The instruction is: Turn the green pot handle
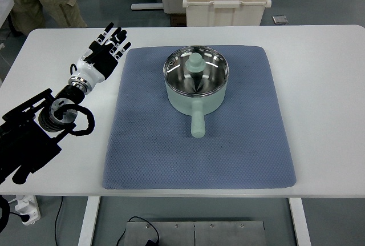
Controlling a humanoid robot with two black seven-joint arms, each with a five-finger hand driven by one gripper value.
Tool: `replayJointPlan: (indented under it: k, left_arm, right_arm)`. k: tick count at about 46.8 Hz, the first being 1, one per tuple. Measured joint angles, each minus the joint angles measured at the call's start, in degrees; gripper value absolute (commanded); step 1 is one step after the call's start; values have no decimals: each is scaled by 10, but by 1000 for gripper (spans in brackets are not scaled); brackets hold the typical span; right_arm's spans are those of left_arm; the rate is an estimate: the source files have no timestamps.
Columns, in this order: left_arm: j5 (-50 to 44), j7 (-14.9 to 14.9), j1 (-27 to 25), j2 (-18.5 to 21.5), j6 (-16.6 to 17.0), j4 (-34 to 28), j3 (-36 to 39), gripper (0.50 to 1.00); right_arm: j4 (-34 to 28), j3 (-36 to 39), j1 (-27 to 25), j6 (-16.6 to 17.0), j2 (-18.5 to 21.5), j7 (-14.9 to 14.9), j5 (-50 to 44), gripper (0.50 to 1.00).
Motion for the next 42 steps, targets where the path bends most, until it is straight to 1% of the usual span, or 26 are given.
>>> replayJointPlan:
  k: [42]
  left_arm:
    - [-1, -1, 0, -3, 0, 1, 0, 1000]
  right_arm:
    - [0, 0, 0, 0, 0, 0, 0, 1000]
